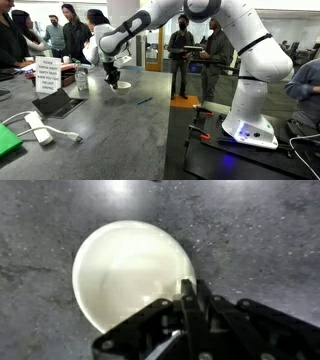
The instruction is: Move the bowl to the left
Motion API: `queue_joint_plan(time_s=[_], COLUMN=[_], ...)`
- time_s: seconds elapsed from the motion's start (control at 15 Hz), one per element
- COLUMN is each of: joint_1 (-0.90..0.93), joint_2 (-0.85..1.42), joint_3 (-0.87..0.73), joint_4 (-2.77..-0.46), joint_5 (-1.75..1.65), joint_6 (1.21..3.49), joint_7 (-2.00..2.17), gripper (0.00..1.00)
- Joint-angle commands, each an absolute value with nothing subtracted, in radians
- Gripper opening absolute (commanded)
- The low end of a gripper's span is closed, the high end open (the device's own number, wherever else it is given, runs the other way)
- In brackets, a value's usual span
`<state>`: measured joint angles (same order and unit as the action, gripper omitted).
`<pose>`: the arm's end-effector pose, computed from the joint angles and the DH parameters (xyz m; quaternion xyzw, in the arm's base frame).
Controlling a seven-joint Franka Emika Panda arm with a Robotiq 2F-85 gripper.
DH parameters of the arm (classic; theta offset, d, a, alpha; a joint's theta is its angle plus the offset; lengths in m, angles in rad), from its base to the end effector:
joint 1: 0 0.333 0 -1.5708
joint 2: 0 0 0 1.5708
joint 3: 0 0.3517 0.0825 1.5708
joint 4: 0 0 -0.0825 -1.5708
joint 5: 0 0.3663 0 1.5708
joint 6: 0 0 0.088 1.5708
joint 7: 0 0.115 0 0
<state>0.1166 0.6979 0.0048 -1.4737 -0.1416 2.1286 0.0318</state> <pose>0.7169 0.0795 0.2922 0.9947 0.0828 -0.0169 0.0591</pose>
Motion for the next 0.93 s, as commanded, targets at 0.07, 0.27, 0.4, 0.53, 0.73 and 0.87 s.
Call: queue_joint_plan(time_s=[0.07, 0.27, 0.4, 0.53, 0.73, 0.87], joint_1=[0.198, 0.248, 0.264, 0.271, 0.259, 0.263], joint_2=[0.582, 0.536, 0.508, 0.476, 0.417, 0.385], joint_3=[0.001, -0.006, -0.005, -0.003, 0.009, 0.014], joint_4=[-1.631, -1.719, -1.779, -1.842, -1.942, -2.008], joint_5=[-0.177, -0.179, -0.179, -0.186, -0.185, -0.185], joint_6=[2.114, 2.079, 2.067, 2.100, 2.190, 2.252], joint_7=[0.149, 0.277, 0.341, 0.389, 0.397, 0.406], gripper=[0.02, 0.02, 0.02, 0.02, 0.02, 0.02])
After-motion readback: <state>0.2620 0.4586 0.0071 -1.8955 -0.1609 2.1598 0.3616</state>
